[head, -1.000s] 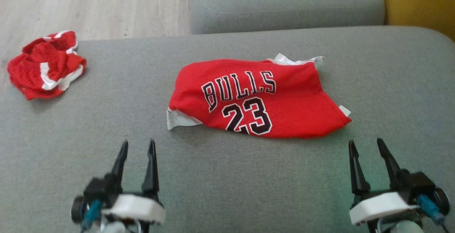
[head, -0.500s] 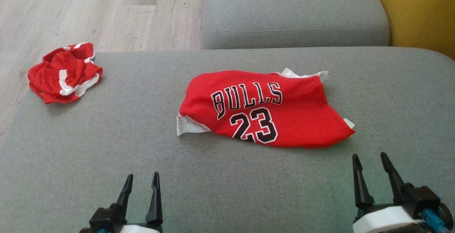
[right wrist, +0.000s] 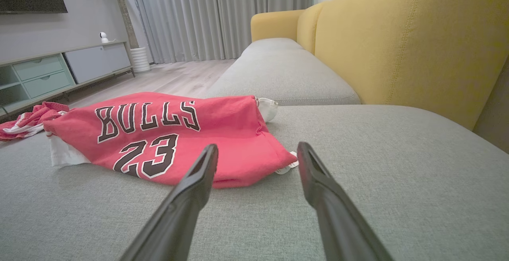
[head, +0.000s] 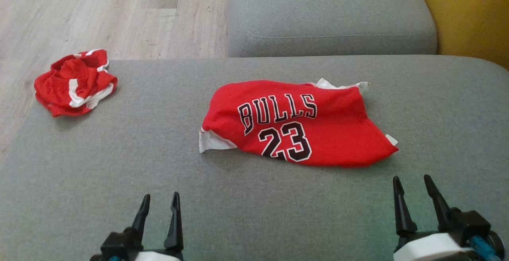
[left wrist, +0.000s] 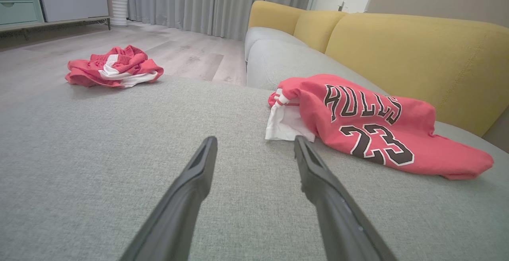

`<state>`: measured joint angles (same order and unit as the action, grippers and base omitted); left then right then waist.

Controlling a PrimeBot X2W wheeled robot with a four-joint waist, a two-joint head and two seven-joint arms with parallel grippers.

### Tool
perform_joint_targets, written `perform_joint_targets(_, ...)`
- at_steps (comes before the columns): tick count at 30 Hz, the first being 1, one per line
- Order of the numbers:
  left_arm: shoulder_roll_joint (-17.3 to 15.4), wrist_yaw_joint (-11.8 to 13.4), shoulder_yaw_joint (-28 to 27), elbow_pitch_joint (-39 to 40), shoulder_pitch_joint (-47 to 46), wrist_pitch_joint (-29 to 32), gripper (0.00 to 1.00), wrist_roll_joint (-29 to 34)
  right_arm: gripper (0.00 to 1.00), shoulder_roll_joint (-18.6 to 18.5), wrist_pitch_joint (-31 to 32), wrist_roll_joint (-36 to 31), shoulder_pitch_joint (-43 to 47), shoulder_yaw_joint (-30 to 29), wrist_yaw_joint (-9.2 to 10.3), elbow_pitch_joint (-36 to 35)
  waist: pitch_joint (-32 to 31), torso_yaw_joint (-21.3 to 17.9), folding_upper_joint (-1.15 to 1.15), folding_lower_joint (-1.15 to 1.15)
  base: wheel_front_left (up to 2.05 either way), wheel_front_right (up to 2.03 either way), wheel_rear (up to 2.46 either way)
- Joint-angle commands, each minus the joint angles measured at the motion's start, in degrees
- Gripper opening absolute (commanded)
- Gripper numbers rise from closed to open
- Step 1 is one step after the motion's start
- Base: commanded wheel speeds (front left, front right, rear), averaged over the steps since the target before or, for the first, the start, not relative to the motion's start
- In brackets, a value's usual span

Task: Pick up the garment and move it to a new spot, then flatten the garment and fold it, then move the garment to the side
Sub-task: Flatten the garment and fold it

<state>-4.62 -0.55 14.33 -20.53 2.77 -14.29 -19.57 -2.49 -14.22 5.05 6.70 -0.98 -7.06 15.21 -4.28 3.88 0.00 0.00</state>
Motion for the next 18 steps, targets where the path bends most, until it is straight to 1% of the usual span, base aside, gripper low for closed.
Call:
perform_joint_targets(1, 0.3, 0.0, -2.4, 1.8, -2.0, -0.7, 1.00, 0.6, 1.00, -0.4, -0.8, 0.5, -1.2, 1.4, -0.43, -1.6, 0.1, 0.0, 0.00, 0.00, 0.00, 0.00, 0.00)
perform_joint_targets(12, 0.4, 0.1, -2.3, 2.2, -2.5, -0.7, 1.00, 0.9, 1.00, -0.4, -0.8, 0.3, -2.4, 0.5, -0.43, -0.6, 1.4, 0.9, 0.00, 0.00, 0.00, 0.00, 0.00)
perform_joint_targets(16, 0.5, 0.1, -2.0, 2.7, -3.0, -0.7, 1.00, 1.2, 1.00, -0.4, -0.1, 0.7, -6.7, -0.9, -0.43, -0.2, 3.0, 1.8, 0.00, 0.00, 0.00, 0.00, 0.00)
perform_joint_targets(18, 0.6, 0.2, -1.7, 3.0, -3.3, -0.7, 1.00, 1.3, 1.00, -0.4, 1.0, -0.3, -10.2, -1.9, -0.43, -0.2, 3.9, 2.3, 0.00, 0.00, 0.00, 0.00, 0.00)
